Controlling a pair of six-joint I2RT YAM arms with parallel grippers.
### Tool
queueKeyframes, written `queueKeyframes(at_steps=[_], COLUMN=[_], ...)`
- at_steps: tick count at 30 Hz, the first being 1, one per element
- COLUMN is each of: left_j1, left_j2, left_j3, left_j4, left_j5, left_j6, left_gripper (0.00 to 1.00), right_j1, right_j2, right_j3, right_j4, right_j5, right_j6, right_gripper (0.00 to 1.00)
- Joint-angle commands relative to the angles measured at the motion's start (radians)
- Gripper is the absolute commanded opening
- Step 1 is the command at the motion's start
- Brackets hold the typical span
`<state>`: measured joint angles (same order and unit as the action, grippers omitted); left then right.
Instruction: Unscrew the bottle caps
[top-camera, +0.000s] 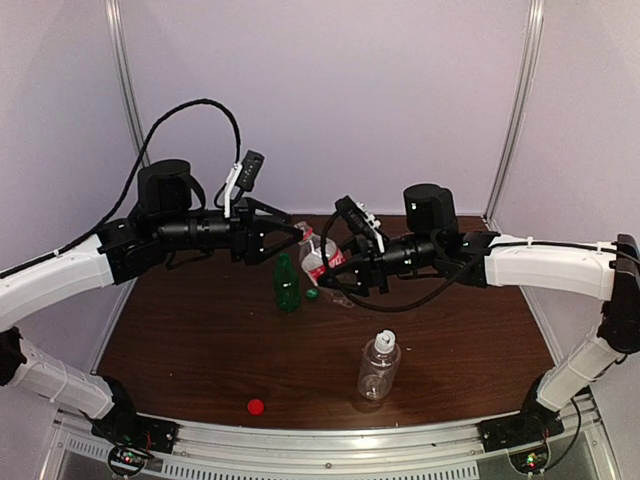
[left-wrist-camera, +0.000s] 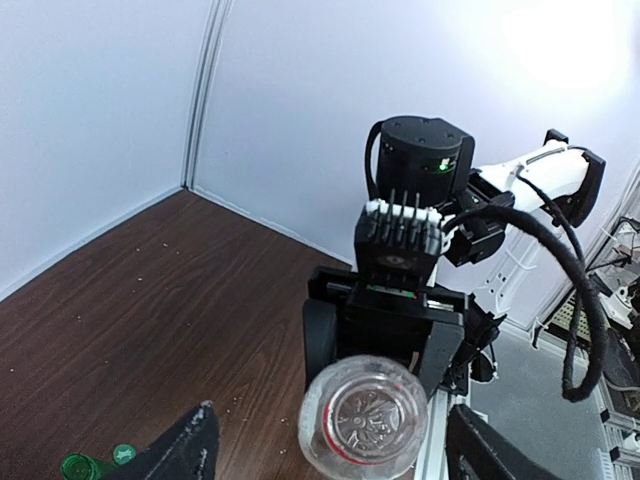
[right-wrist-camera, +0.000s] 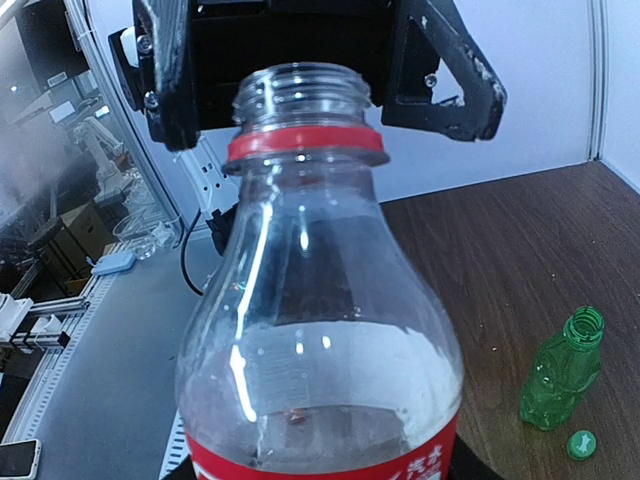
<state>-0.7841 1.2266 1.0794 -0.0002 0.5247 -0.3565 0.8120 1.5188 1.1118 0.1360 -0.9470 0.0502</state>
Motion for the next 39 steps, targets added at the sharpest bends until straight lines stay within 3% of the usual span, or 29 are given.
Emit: queueKeyframes(at_steps=[1,13,17,24,29,34,39], left_j1=[-0.016,-0.022,-0.022,-0.023,-0.023,-0.023,-0.023], left_j2=[0.046,0.081,0.088,0.052,0.023,-0.031,-0.081], left_j3=[0.063,0.088,0.09,0.083,0.085,0.039,-0.064], left_j4=[-0.024,-0.026,-0.027,-0.119,-0.28,-0.447,-0.512], left_j5=[0.069,0.112,0.138,0.092,-0.01,-0.174,-0.31], left_j6=[0.014,0.02,0.026,0.085,0.158,0.227,0.251], left_gripper=[0.77,0.45,0.27,0.07,0.02,0.01,0.01], right_j1=[0.015,0.023,0.023,0.023,0.021,0.018,0.011], right_j2=[0.008,0.027,0.031,0.041,0.056,0.031,0.005], right_j3=[0.044,0.063,0.065,0.073,0.087,0.072,0.059], right_j4=[-0.023,-0.059,-0.066,-0.114,-0.15,-0.175,-0.196], right_j5=[-0.026,-0.026,-0.019,0.049,0.044,0.056,0.104], right_j6=[-0.022,-0.037,-0.037,-0.036,-0.036,-0.073,-0.076], right_gripper=[0.5,0.51,0.52,0.72,0.91,0.94,0.94])
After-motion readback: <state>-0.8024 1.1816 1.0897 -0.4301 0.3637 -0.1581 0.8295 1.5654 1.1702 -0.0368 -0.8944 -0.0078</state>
